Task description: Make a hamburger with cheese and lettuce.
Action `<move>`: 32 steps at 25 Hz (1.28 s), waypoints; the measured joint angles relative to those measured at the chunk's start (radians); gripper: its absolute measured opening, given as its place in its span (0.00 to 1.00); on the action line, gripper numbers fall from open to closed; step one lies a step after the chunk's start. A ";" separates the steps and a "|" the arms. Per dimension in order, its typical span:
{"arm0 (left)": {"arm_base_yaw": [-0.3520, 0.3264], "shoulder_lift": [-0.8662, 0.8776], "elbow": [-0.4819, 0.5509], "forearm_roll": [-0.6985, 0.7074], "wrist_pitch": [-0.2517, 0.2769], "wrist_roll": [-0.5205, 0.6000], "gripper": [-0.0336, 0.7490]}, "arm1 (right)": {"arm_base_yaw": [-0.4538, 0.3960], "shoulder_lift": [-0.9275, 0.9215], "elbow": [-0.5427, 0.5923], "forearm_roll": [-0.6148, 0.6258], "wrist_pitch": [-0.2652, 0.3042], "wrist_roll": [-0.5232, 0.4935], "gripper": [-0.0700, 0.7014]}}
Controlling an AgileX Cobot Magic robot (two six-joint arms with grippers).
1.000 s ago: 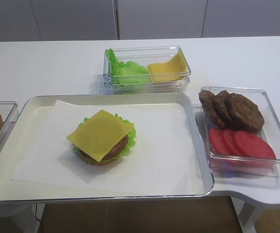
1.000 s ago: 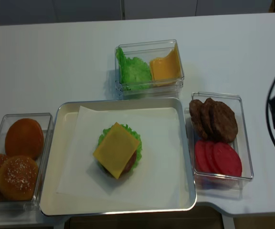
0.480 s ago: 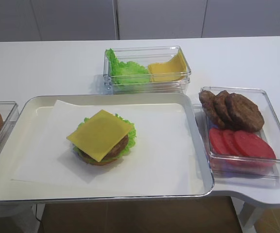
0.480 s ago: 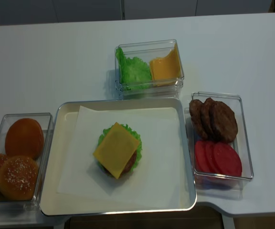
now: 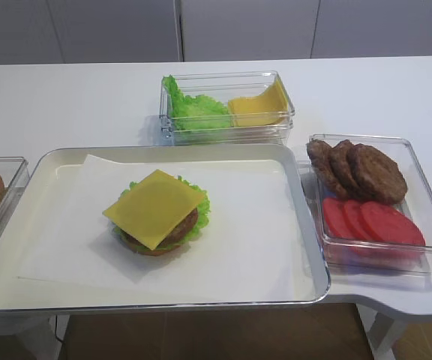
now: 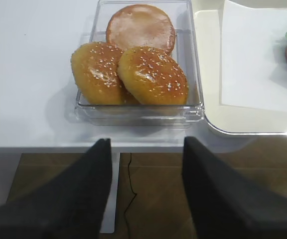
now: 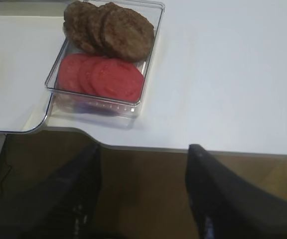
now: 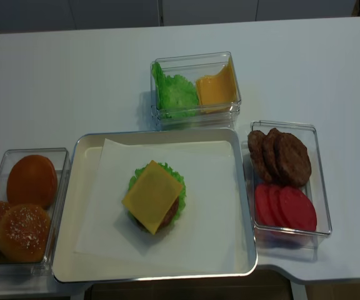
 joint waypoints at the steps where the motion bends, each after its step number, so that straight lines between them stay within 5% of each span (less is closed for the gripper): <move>1: 0.000 0.000 0.000 0.000 0.000 0.000 0.48 | 0.000 -0.020 0.017 0.005 0.002 -0.007 0.62; 18: 0.000 0.000 0.000 0.000 0.000 0.000 0.48 | 0.000 -0.288 0.226 0.028 0.009 -0.098 0.62; 32: 0.000 0.000 0.000 0.000 0.000 0.000 0.48 | 0.000 -0.289 0.274 0.026 -0.124 -0.100 0.62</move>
